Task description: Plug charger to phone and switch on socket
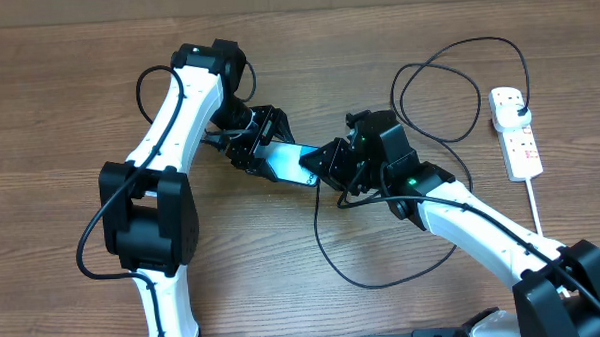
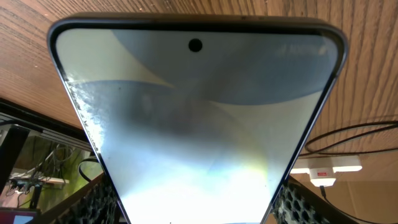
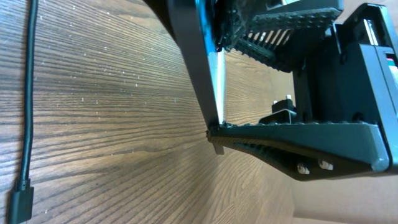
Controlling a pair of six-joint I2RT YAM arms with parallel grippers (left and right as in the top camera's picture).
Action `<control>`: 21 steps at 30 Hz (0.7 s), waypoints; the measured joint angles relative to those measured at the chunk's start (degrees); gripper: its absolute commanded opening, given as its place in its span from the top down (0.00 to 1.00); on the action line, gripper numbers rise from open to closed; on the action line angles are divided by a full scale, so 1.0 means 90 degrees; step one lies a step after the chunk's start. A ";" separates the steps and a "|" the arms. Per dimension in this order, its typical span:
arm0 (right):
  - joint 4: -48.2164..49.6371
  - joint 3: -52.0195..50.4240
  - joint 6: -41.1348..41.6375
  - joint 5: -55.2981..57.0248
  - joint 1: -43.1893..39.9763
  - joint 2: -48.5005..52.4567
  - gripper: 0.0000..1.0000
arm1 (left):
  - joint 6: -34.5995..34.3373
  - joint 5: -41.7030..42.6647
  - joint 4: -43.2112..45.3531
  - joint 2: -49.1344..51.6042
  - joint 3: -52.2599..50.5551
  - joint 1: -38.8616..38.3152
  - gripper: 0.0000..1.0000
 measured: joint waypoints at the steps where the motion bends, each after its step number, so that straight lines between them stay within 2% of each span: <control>1: 0.0005 0.0000 0.0022 -0.0002 -0.0002 -0.0002 0.89 | 0.0000 -0.0002 0.0000 0.0000 0.0000 0.0000 0.40; 9: 0.0078 0.0000 0.0131 -0.0005 0.0000 -0.0002 0.94 | 0.0068 -0.0002 0.0005 0.0000 0.0000 0.0002 0.39; 11: 0.0092 0.0000 0.0141 -0.0007 -0.0002 -0.0002 0.95 | 0.0095 -0.0002 0.0010 0.0000 0.0000 0.0000 0.34; 15: 0.0119 0.0000 0.0185 -0.0002 -0.0002 -0.0002 0.96 | 0.0121 0.0002 0.0029 0.0000 0.0000 0.0002 0.12; 18: 0.0092 0.0000 0.0168 0.0051 -0.0010 0.0002 0.96 | 0.0138 0.0046 -0.0015 0.0000 0.0000 0.0002 0.02; 20: 0.0053 0.0000 0.0153 0.0087 -0.0044 0.0029 0.96 | 0.0160 0.0070 -0.0024 0.0000 0.0007 0.0000 0.00; 21: 0.0049 0.0000 0.0148 0.0097 -0.0066 0.0036 0.96 | 0.0165 0.0068 -0.0022 0.0000 0.0010 0.0000 0.06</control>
